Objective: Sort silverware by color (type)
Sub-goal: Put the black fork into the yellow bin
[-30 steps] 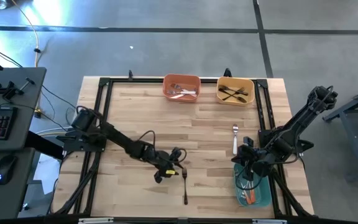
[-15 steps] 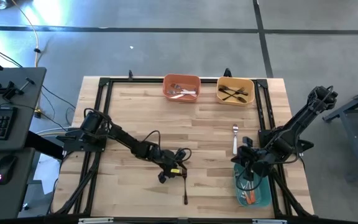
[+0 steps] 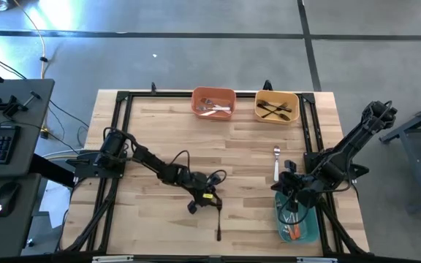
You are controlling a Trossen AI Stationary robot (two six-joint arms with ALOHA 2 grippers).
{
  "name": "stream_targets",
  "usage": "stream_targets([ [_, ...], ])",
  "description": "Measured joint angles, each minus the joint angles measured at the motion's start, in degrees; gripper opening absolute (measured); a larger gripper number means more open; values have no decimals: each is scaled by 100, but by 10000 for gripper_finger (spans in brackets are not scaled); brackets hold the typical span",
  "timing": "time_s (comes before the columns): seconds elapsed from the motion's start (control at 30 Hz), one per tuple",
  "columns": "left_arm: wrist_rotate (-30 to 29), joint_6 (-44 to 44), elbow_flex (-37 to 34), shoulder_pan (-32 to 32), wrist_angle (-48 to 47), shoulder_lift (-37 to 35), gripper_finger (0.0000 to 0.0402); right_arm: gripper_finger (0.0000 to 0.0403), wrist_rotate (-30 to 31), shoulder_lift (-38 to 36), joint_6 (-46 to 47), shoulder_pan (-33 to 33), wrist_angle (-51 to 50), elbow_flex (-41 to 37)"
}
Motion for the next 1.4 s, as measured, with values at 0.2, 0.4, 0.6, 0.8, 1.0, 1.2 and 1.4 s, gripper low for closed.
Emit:
stream_targets([
  [0.2,-10,316,-1,12,11,-42,11,0,15,0,-41,0,2,-1],
  [0.4,-97,338,-13,9,-85,-164,3,0,76,0,-44,0,2,-1],
  [0.6,-295,177,-34,112,-673,-503,1,0,127,0,-50,0,0,-1],
  [0.8,-494,-252,-31,361,-1330,-955,1,0,155,0,-58,0,-2,-1],
  [1.0,-503,-909,-22,505,-1927,-956,0,0,184,0,-189,0,0,-1],
  [1.2,-598,-1434,-48,486,-1920,-933,2,0,278,0,-192,0,2,-1],
  [1.4,-609,-1609,-69,507,-1961,-903,29,0,278,0,-192,0,9,-1],
])
